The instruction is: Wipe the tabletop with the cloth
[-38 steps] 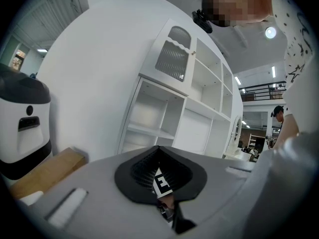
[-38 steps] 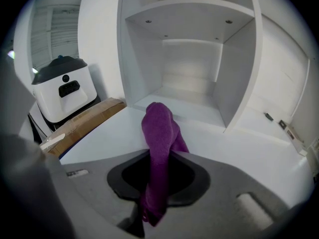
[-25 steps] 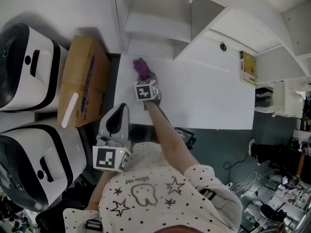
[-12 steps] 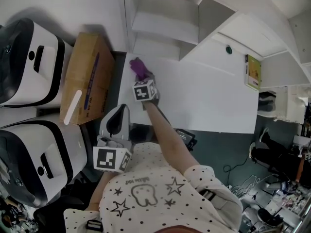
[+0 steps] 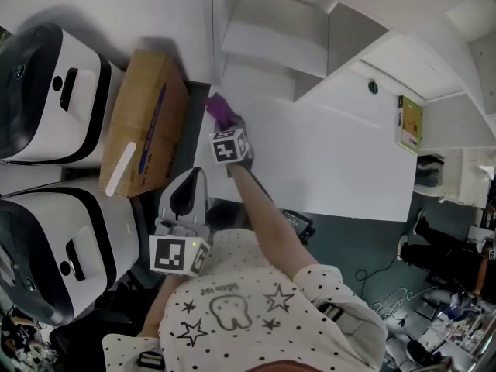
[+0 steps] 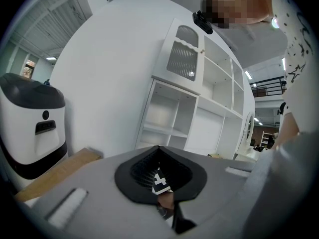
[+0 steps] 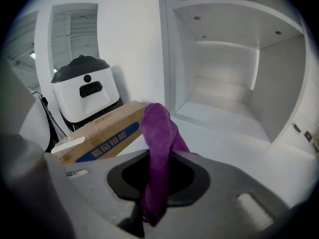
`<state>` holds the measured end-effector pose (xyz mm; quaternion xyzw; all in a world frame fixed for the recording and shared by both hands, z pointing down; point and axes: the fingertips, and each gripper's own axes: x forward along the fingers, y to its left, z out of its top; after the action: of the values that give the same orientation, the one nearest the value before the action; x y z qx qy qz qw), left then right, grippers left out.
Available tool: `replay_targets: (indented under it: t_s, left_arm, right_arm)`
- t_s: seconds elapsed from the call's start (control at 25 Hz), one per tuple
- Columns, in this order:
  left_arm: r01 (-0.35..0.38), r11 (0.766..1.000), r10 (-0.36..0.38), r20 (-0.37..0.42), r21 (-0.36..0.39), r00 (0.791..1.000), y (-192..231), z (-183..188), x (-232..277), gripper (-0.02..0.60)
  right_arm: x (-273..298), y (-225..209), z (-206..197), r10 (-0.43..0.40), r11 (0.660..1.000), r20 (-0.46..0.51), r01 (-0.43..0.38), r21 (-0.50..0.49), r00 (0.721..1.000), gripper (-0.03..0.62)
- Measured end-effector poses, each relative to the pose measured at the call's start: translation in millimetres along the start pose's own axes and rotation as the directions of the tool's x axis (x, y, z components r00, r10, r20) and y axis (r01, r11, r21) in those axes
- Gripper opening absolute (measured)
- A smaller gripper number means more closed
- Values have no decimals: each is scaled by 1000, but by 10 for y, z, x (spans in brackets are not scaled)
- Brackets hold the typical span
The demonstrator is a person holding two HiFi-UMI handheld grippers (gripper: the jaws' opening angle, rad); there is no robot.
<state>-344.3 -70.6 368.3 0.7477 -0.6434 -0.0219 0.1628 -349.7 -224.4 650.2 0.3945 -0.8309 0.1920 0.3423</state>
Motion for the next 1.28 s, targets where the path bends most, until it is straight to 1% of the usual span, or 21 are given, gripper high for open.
replay_targets:
  t_s: [0.24, 0.36, 0.48, 0.6, 0.76, 0.92, 1.08, 1.28]
  left_arm:
    - [-11, 1000, 11, 1, 0, 1000, 16, 3, -6, -6]
    - [-11, 1000, 11, 4, 0, 1000, 0, 4, -22, -6]
    - [-1, 1000, 1, 1, 0, 1000, -19, -16, -26, -6]
    - [27, 1000, -27, -6, 2, 1000, -72, -46, -5, -6]
    - [98, 995, -98, -14, 7, 995, -272, -71, 67, -6]
    - [177, 984, -177, -21, 8, 984, -531, -108, 155, -6]
    - [251, 968, -251, -26, 12, 968, -775, -132, 206, -6]
    - [327, 945, -326, -37, 21, 945, -1011, -172, 241, -6]
  right_arm:
    - [17, 41, 15, 20, 1000, -1, -20, -12, 1000, 66]
    - [-8, 29, 23, 41, 999, 5, -41, 6, 999, 66]
    - [-99, -14, 78, 65, 997, 40, -66, 40, 997, 66]
    - [-207, -108, 111, 61, 997, 80, -65, 51, 995, 66]
    - [-384, -417, -3, 6, 995, 83, -14, 98, 997, 66]
    - [-584, -890, -188, -85, 985, 86, 71, 155, 993, 66]
    - [-860, -1359, -437, -176, 961, 59, 159, 226, 983, 66]
    - [-1221, -1885, -825, -285, 916, 16, 267, 300, 958, 66]
